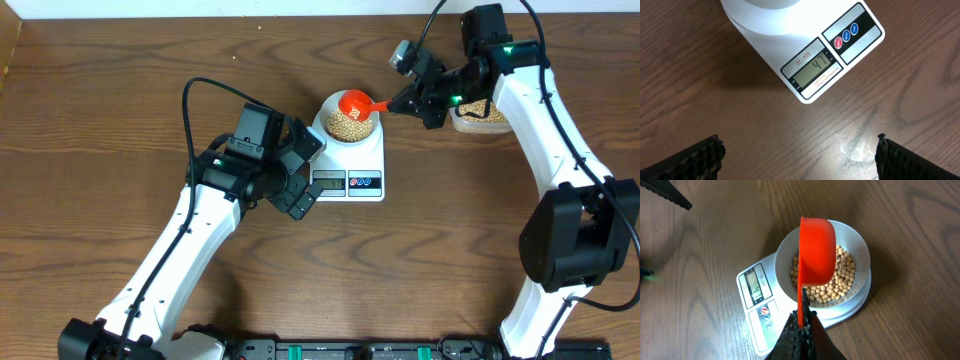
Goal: Scoop item into bowl and weigh 50g on scale
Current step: 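Tilt the scoop slightly over the bowl to trickle soybeans in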
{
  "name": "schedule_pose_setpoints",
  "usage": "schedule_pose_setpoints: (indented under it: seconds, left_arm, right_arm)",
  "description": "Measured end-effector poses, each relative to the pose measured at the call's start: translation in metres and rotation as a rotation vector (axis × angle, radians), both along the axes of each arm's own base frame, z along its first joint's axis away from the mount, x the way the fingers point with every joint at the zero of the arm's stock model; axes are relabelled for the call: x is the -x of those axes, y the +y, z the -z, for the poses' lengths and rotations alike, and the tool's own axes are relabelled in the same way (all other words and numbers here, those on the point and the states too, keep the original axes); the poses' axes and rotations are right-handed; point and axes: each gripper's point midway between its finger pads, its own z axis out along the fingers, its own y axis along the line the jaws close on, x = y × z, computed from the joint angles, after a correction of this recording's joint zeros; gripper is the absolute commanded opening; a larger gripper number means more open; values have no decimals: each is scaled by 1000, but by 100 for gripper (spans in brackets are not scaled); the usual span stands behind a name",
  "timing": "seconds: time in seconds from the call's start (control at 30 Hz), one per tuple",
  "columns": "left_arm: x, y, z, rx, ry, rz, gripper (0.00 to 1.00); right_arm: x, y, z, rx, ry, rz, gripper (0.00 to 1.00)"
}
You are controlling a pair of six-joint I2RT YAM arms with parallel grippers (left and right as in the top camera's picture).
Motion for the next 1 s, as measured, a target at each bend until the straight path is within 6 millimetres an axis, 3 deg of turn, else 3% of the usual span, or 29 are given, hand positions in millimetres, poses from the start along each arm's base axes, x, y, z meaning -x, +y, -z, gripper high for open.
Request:
schedule_pose_setpoints:
  seconds: [0.8,1.0]
  left_arm:
    - [0,0,0,0,0,0,98]
    - [0,0,0,0,0,0,99]
  right_arm:
    - [8,-1,2,8,11,-30,1]
    - [1,-3,3,27,-30,-26,1]
